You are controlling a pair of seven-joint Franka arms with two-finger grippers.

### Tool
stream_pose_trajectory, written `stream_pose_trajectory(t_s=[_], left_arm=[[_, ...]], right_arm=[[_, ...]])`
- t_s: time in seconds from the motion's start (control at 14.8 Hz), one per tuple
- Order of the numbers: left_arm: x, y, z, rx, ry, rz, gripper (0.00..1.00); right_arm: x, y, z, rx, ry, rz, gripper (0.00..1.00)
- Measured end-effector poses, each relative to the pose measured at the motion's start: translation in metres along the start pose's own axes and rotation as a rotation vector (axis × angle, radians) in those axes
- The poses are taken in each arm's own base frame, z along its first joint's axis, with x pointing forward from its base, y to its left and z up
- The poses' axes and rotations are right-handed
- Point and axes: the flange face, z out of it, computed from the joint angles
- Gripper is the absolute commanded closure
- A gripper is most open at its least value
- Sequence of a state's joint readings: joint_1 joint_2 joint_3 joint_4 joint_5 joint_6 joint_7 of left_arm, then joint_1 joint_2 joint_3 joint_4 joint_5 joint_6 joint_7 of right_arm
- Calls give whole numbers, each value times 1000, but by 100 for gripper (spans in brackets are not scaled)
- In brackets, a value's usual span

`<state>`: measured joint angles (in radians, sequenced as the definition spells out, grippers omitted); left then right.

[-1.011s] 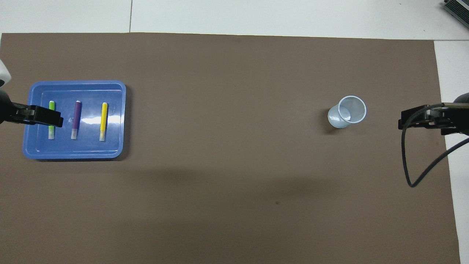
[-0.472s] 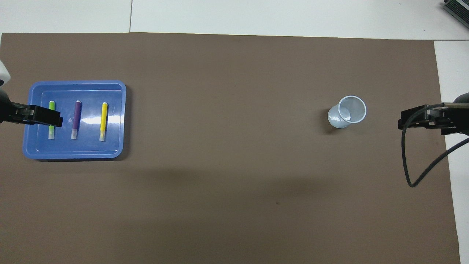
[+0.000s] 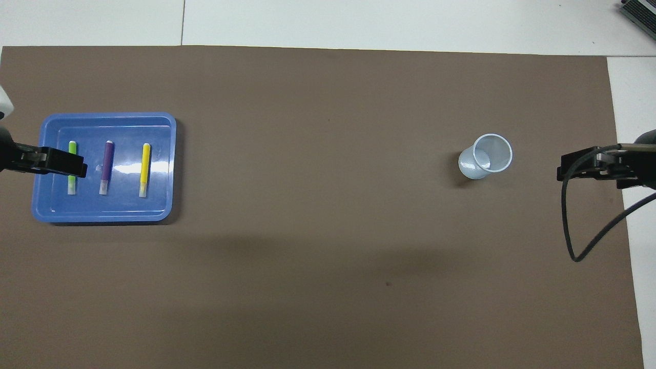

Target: Transfer and insert pens with both arms

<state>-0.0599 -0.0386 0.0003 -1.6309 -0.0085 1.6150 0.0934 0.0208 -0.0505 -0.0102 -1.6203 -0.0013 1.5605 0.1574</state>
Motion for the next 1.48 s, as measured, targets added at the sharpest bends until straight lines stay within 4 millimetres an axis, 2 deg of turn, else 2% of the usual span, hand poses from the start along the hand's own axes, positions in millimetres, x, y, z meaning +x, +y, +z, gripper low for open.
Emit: stream_pose_trajectory(t_s=[0.27, 0.54, 0.67, 0.88, 1.08, 1.28, 1.48], left_arm=[[4, -4, 1, 12, 35, -5, 0], [16, -7, 19, 29, 55, -3, 0], [30, -9, 41, 34, 56, -1, 0], [57, -12, 86, 36, 60, 0, 0], [81, -25, 126, 41, 89, -13, 0], [92, -37, 153, 44, 101, -23, 0], [89, -37, 184, 39, 57, -23, 0]], right_arm=[[0, 0, 0, 0, 0, 0, 0], [0, 0, 0, 0, 0, 0, 0], [0, 0, 0, 0, 0, 0, 0], [0, 0, 0, 0, 0, 0, 0], [0, 0, 0, 0, 0, 0, 0], [0, 0, 0, 0, 0, 0, 0], [0, 0, 0, 0, 0, 0, 0]])
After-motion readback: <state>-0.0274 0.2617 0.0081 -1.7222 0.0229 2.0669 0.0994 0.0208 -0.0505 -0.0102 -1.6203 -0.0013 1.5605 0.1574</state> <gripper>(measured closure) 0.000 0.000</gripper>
